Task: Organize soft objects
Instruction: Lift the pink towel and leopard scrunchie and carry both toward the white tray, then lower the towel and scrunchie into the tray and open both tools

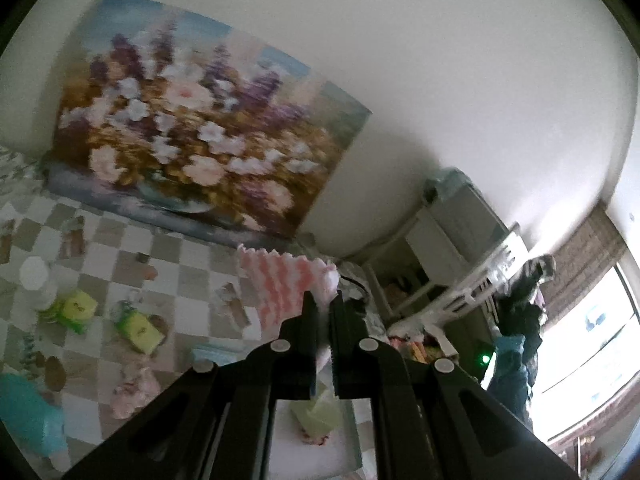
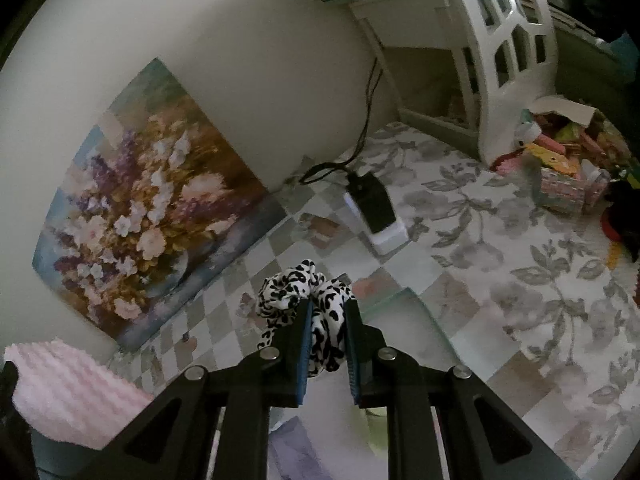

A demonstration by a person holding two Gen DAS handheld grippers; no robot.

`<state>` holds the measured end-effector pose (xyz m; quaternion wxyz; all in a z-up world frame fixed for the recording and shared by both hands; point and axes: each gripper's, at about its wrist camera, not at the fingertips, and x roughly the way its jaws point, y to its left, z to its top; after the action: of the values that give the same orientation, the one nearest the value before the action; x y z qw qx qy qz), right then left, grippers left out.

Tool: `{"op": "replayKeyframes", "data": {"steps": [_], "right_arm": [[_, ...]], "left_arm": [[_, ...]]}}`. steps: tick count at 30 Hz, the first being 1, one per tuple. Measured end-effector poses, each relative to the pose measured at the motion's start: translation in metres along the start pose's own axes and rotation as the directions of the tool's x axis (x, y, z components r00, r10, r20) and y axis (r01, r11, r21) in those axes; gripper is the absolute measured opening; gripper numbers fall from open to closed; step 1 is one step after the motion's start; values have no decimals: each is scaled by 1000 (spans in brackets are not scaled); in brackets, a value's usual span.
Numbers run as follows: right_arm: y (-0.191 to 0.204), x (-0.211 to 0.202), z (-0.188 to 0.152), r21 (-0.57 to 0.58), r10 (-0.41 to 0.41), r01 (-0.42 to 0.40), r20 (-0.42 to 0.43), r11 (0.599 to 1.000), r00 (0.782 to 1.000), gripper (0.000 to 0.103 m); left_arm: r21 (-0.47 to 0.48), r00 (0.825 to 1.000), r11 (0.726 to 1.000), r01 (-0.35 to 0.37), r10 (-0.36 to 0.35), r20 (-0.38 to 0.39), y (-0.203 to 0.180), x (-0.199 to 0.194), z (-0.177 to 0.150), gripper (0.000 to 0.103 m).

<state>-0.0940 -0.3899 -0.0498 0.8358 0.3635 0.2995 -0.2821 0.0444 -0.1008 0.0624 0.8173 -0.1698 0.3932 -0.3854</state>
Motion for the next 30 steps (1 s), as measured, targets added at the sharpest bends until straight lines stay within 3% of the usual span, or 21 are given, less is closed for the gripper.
{"op": "replayKeyframes", "data": {"steps": [10,17,24,30], "right_arm": [[-10,0,3,-2,-68,68,20,998,997,17],[-15,1,3,-12,-113,113,31,993,993,17],[-20,12,0,-12,-128,129,8,992,992,17],[-24,25,-4,-10,-138,138,-24,990,990,17]], "left_arm": [[66,993,994,83,-77,-88,-38,45,-20,5],[50,989,995,81,-74,-125,-28,79,-32,5],[-11,983,1000,-2,0,-184,7,114,-48,5],[-50,957,996,-79,61,-285,34,142,-68,5]]}}
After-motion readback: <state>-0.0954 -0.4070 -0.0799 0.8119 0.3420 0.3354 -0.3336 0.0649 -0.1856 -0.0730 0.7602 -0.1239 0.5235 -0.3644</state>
